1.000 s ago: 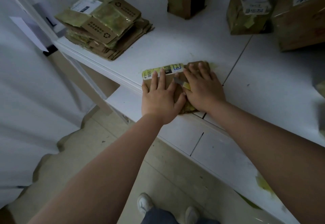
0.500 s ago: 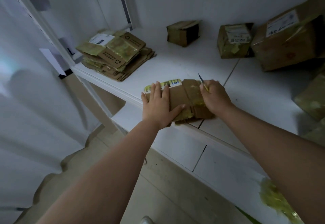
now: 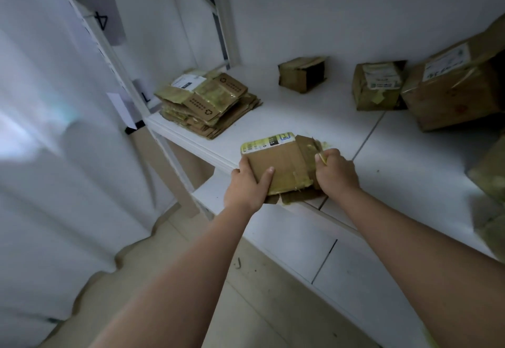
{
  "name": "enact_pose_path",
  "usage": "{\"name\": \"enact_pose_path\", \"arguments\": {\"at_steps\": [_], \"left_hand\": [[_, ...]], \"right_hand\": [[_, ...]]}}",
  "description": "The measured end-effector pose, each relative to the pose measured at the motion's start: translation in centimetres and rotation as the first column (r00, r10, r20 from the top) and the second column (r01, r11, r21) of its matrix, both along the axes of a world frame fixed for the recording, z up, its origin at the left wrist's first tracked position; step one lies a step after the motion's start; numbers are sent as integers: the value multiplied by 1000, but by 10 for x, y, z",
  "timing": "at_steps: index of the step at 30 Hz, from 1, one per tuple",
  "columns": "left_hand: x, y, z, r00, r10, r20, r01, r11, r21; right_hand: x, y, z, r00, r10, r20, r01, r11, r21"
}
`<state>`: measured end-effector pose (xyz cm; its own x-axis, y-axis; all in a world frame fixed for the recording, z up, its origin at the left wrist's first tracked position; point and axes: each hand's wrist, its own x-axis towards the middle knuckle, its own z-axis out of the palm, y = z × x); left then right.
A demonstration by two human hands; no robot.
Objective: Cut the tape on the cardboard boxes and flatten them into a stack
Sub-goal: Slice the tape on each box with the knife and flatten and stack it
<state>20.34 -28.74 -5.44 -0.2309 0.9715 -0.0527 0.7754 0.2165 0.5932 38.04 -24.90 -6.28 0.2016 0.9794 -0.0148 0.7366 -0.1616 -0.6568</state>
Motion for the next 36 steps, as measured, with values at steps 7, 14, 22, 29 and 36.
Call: {"name": "enact_pose_path", "arguments": {"at_steps": [7,14,22,29,36], "left_hand": [[-17,20,30,996,-50,67,41,990,137],[-61,81,65,988,-145,-57,156,927,342],[-182,184,108,952,-251,-175,303,860,411],[-300,286,145,880,-332,-339,447,820,358],[-323,344,112,835,-471,-286,536,815,221]], "right_hand": [[-26,19,20,995,-96,-21,96,995,-10],[-66,60,58,965,-214,151,168,947,274],[-182,141,99,949,-307,68,272,910,312],[-284,204,116,947,-311,-79,319,878,356],[-313,238,84,935,-353,-27,348,903,252]]}}
